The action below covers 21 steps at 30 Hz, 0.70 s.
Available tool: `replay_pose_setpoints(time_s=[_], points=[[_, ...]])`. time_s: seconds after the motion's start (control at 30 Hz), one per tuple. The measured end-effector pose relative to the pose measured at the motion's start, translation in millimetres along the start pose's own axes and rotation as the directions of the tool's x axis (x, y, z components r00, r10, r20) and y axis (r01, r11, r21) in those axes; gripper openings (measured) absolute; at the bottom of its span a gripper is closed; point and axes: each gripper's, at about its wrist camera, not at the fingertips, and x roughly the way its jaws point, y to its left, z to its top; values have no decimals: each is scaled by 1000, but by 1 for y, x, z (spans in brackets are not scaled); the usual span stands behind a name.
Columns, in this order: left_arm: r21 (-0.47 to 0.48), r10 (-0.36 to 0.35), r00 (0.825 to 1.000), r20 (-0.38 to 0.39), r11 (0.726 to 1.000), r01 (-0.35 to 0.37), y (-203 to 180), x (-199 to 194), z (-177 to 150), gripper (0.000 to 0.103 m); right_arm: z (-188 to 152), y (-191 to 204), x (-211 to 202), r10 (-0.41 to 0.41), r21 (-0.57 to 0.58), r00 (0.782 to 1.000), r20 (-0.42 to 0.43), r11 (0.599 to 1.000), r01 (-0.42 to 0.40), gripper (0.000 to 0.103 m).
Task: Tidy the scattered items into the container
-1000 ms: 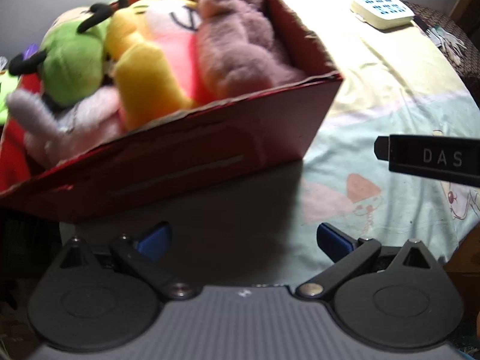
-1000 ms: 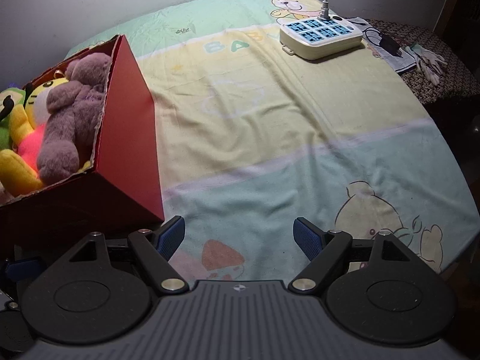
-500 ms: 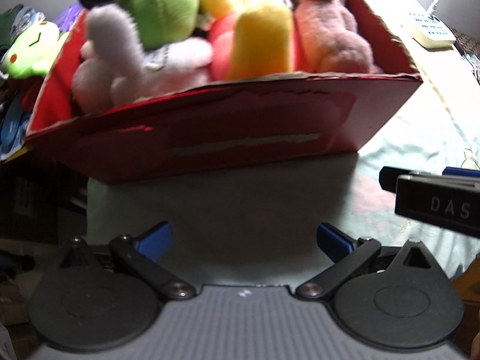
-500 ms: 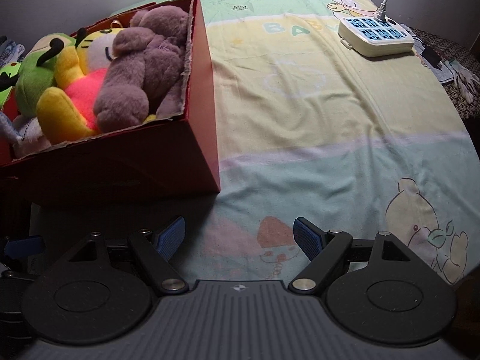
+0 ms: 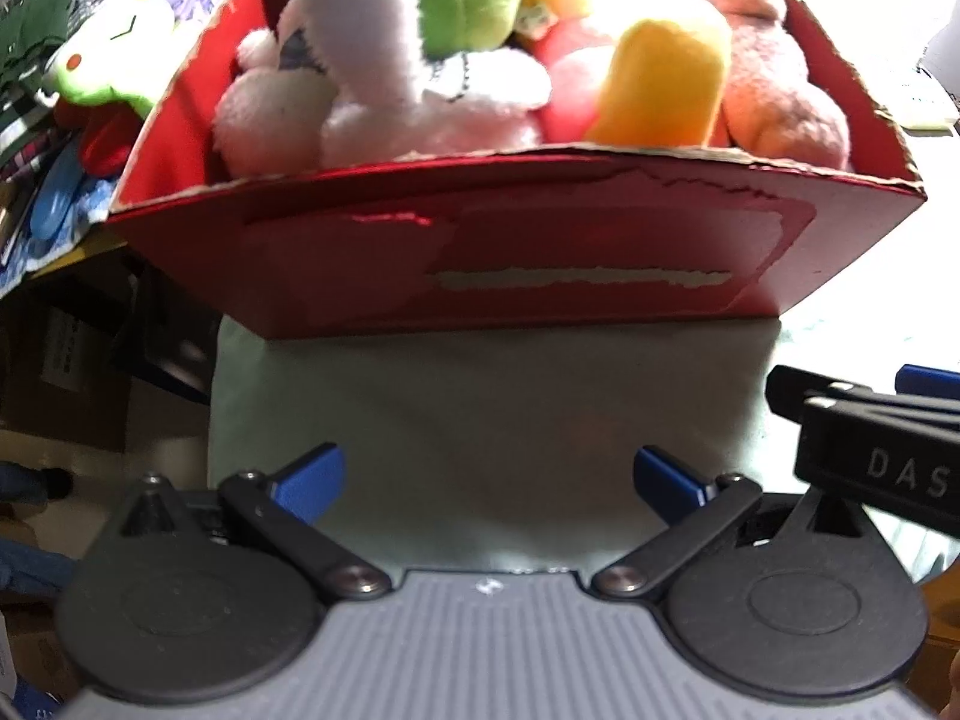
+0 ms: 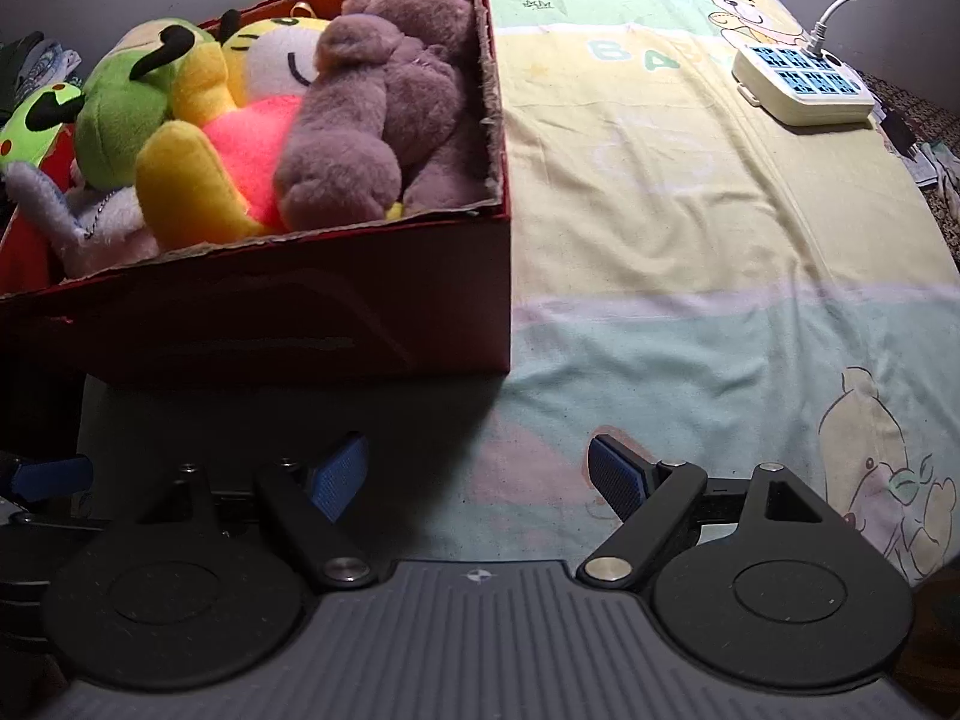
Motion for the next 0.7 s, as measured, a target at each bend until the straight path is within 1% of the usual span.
replay_pose_setpoints(time_s=[0.2,0.23,0.37,0.5,0.7], points=[[-18,10,1000,0,1000,-10,10,0,4,102,3,4,2,4,-2,1000,-7,1000,-4,83],[-20,14,1000,-1,1000,-14,-2,7,1,102,3,5,2,4,-3,1000,-8,1000,-4,83],[-22,16,1000,-8,1000,-17,-4,8,3,102,5,12,4,5,-23,1000,-17,1000,-5,83],[-32,25,1000,5,999,-24,-1,10,4,102,7,12,2,-1,-16,1000,0,1000,1,83],[-36,35,999,4,999,-35,4,19,3,102,9,13,2,24,-14,1000,2,1000,-24,83]])
